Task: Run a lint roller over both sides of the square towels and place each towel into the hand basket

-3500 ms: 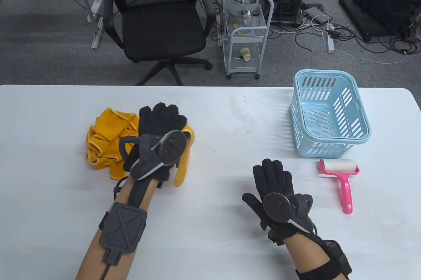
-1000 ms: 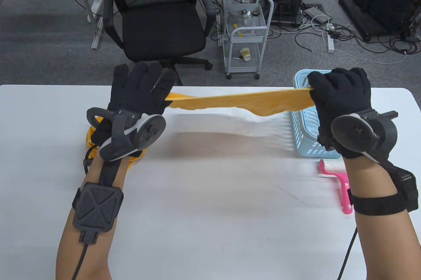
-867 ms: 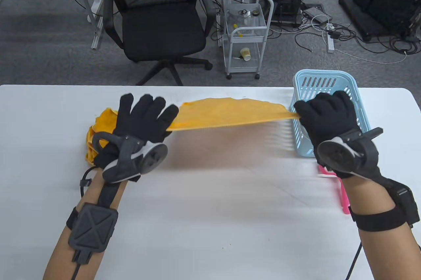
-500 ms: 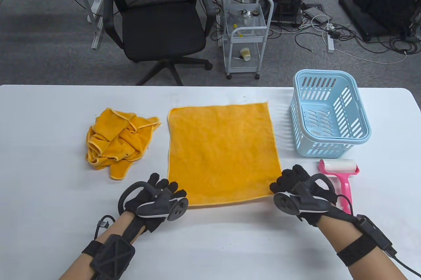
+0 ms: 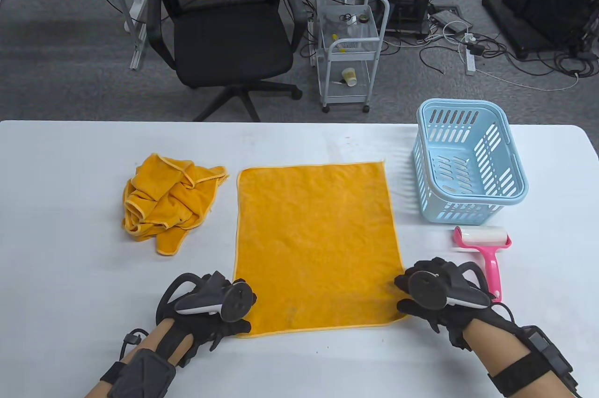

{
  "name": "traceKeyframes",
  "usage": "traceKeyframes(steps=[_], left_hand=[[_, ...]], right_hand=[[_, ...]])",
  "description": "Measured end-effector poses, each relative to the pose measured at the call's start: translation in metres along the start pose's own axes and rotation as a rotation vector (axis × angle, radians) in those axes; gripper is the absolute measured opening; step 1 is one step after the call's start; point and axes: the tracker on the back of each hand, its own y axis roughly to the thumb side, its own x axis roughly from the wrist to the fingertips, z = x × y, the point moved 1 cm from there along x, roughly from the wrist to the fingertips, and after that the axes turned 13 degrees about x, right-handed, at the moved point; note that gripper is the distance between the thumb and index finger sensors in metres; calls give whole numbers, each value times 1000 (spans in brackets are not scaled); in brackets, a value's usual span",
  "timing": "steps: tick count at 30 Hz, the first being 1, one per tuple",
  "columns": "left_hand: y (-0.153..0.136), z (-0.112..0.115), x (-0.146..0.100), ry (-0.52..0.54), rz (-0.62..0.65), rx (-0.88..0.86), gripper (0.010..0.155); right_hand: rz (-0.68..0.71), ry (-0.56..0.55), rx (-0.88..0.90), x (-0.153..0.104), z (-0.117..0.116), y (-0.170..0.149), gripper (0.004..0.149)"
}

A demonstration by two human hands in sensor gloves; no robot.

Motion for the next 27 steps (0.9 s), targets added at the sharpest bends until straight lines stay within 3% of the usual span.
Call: traceKeyframes(steps=[2,6,13,20,27], left_hand=[[-2,6,6,-4,-39,1,71],[-4,18,11,-24,-60,13,80],[-1,18,11,-28,-61,64,85],[1,18,12,-25,-57,89,86],[2,18,11,-22,-57,88,86]], right_hand=[[-116,-76,4,-3,10,-21,68],[-297,-106,-70,-11,20,-51,71],[-606,-176,-128,-23,27,-94,81],[-868,-129,-146,-20,17,-123,85],[-982,-90,-97,-9,-3,-134,76]])
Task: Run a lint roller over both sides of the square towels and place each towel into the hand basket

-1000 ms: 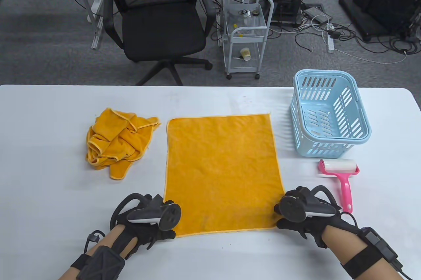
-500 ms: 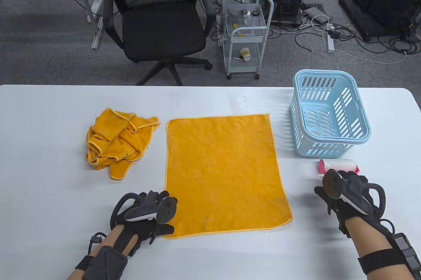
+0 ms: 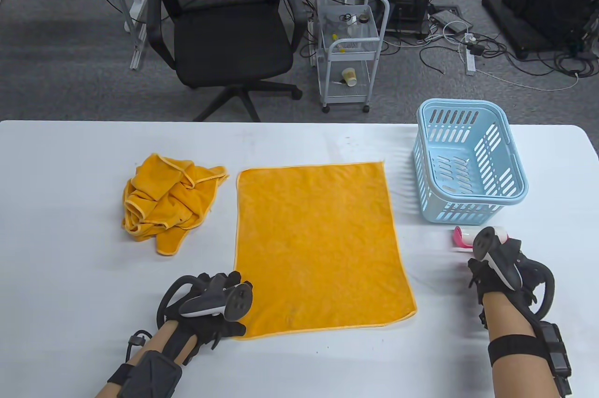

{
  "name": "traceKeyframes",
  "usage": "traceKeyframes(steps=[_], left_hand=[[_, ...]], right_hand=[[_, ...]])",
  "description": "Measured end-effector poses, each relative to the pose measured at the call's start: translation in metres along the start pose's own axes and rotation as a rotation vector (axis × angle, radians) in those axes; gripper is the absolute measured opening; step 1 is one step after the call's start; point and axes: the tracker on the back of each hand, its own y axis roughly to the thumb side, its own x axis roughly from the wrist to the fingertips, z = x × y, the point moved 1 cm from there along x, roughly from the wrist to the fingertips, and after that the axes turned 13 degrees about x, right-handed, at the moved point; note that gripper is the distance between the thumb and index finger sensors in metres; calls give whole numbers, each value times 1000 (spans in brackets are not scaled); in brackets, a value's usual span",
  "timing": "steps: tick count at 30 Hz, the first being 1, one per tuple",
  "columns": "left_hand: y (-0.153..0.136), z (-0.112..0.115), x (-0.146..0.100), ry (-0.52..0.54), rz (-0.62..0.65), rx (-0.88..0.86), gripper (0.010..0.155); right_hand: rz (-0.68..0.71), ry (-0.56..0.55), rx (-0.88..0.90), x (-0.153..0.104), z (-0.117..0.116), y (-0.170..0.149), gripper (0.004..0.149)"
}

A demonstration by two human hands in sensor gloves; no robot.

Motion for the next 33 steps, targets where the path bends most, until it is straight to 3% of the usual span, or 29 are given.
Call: traceKeyframes(steps=[4,10,13,17,26,33], left_hand=[[0,0,0,1,-1,-2,86],[0,1,0,2,-1,-2,86],[0,1,0,2,-1,1,86],[0,1,0,2,0,1,86],[0,1,0,0,0,-3,90],[0,2,0,-4,0,-8,90]], right_hand=[[-22,-3,57,3,-6,0,68],[7,16,213,-7,5,-2,59],[82,57,313,-20,12,4,59],[262,80,314,-51,22,31,59],[774,176,221,-147,24,157,57],[1038,252,149,-210,9,239,57]])
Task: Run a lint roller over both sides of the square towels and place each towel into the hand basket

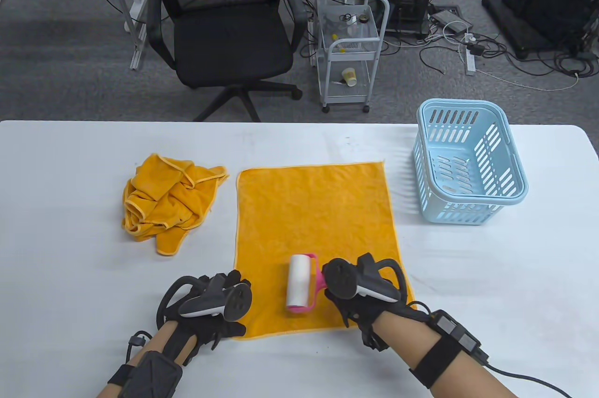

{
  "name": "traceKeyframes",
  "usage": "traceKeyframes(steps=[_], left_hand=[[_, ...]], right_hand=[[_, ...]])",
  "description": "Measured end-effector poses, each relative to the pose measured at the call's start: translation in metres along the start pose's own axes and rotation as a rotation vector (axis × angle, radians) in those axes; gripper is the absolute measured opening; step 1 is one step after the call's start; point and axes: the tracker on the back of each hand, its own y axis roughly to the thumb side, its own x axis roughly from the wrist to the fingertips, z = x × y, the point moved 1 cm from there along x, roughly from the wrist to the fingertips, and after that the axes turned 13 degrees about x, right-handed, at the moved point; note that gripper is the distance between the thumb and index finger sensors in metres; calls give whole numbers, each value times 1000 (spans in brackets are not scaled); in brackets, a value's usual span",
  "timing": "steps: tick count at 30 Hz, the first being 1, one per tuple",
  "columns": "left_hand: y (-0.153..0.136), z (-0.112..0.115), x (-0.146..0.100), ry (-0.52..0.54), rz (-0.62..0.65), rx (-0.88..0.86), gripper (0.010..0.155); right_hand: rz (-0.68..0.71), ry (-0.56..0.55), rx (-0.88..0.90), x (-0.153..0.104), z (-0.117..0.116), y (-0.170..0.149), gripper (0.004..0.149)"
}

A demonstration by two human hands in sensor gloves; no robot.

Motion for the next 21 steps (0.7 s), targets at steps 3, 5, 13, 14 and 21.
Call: traceKeyframes(steps=[3,5,13,14,21], left_hand=[[0,0,0,0,1,-3,89],[0,1,0,0,2,-5,89],[0,1,0,0,3,-5,89],[0,1,0,0,3,-5,89],[0,1,0,0,3,-5,89]], right_hand=[[66,13,-57,11,-15,24,57],[78,21,-79,14,-21,31,57],[-18,115,-192,0,-7,-2,58],[-42,129,-210,-3,-3,-10,57],[-312,267,-347,-44,36,-90,58]])
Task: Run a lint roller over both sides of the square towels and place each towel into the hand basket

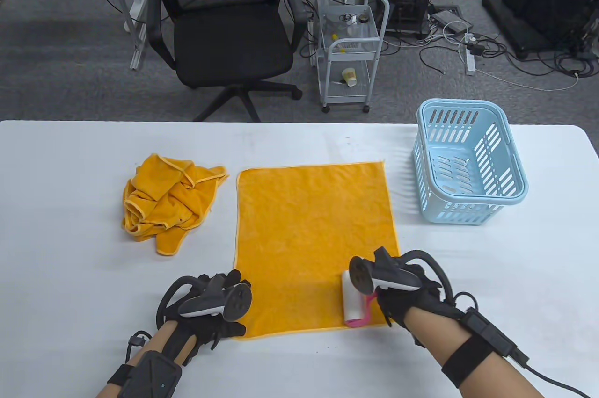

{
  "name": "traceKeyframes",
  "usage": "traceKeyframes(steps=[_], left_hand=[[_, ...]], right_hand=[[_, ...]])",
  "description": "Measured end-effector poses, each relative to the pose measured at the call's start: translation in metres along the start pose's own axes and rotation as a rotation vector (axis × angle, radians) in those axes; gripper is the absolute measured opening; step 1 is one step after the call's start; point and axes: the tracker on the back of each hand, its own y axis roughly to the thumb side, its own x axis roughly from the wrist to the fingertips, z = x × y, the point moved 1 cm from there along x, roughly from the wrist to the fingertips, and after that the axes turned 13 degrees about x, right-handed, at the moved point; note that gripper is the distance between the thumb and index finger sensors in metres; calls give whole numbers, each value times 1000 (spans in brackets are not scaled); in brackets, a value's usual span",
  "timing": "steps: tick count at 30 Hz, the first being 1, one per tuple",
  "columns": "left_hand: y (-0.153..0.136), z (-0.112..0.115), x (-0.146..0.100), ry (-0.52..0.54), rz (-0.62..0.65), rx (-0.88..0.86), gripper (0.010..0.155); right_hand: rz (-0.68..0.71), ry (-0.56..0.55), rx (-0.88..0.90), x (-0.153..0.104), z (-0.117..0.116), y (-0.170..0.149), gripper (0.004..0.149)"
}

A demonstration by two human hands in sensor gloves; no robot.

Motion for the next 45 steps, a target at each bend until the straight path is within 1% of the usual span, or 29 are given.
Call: traceKeyframes(steps=[3,6,7,8,11,12,14,15,17,19,21,24,26,28,31,32,34,35,37,39,42,43,45], left_hand=[[0,0,0,0,0,0,89],[0,0,0,0,0,0,89],[0,0,0,0,0,0,89],[0,0,0,0,0,0,89],[0,0,0,1,1,2,89],[0,0,0,1,2,1,89],[0,0,0,1,1,2,89],[0,0,0,1,2,0,89],[0,0,0,2,2,-2,89],[0,0,0,2,2,-3,89],[-1,1,0,3,2,-5,89],[-1,1,0,3,2,-6,89],[-1,1,0,3,2,-6,89],[-1,1,0,3,2,-7,89],[-1,1,0,2,1,-5,89],[-1,1,0,2,1,-5,89],[-1,1,1,2,1,-4,89],[-1,1,1,3,1,-3,89],[-1,1,1,3,1,-3,89],[-1,1,1,3,2,-3,89],[-1,1,1,3,3,-3,89],[-1,1,1,3,3,-3,89],[-1,1,1,3,3,-3,89]], right_hand=[[-98,49,-66,-6,-3,-30,57],[-120,77,-82,-6,-1,-38,56],[-112,72,-83,-5,1,-37,56],[-88,43,-53,-3,6,-33,56],[1,-68,92,9,20,-9,56],[50,-110,138,16,26,7,56],[99,-145,173,25,32,29,57],[133,-168,199,31,34,46,57],[191,-192,220,44,36,77,57],[224,-195,231,53,35,100,58],[245,-190,220,61,32,117,58],[255,-192,205,68,26,124,58],[243,-197,168,68,25,117,58],[211,-195,150,67,25,102,58],[110,-165,71,63,28,66,58],[59,-143,42,61,29,50,58],[-10,-100,15,59,29,29,57],[-69,-81,-20,57,29,11,57],[-138,-57,-83,55,28,-7,56],[-185,-39,-136,54,28,-17,56],[-197,-16,-194,56,33,-15,55],[-173,-32,-194,57,39,-8,55],[-122,-92,-119,61,47,6,55]])
